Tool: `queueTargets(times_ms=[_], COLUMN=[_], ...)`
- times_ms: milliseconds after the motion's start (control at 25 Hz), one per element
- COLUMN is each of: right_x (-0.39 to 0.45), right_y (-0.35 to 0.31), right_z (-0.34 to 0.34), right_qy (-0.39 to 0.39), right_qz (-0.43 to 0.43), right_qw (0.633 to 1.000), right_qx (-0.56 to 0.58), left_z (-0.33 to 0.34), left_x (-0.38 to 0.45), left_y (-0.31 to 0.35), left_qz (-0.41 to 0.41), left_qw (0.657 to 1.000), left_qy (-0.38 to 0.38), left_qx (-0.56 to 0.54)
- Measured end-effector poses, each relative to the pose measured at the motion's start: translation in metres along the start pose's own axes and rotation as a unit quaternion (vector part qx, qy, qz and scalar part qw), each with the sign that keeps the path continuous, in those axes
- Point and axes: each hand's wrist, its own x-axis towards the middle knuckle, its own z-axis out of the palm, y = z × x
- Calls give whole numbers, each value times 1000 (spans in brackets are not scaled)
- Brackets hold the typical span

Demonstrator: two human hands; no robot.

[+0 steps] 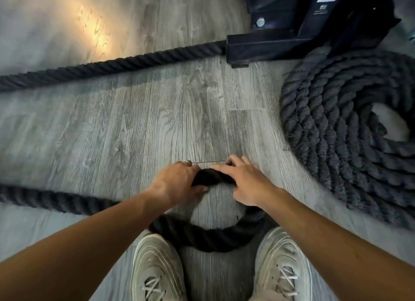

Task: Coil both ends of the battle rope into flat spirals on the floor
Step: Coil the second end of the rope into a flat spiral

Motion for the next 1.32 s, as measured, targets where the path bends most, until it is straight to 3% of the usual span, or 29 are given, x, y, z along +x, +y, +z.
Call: queueTargets(times_ms=[120, 200, 320, 440, 520, 600, 880, 1040, 1200, 1320], right_x=[-26, -52, -72, -67, -56, -46, -23, -24, -29, -30], right_y=[-6, -19, -35, -56, -67, -74, -95, -79, -58, -50], right_z=[19, 38, 56, 64, 67, 71, 72, 70, 70, 71], right_qy=[152, 194, 189, 126, 98, 90, 99, 139, 159, 191], right_qz=[100, 199, 224, 176, 181, 206, 291, 215, 145, 119], right_qw=[983, 952, 931, 960, 965, 963, 942, 955, 964, 957], right_qx=[16, 126, 217, 180, 161, 149, 135, 148, 157, 183], left_z=[13, 19, 25, 25, 23, 18, -3, -6, -13, -21], left_x=[-2, -4, -6, -7, -7, -4, 0, 4, 21, 43], left_y=[6, 16, 22, 16, 10, 4, -6, -4, -16, -20], left_qz=[-42, -90, -201, -289, -310, -315, -280, -252, -73, 24], left_qw=[997, 985, 930, 868, 862, 878, 927, 950, 984, 991], left_qy=[62, 103, 105, 74, 53, 33, -35, -37, 72, 50], left_qx=[-12, -101, -290, -397, -398, -358, -249, -181, -146, -123])
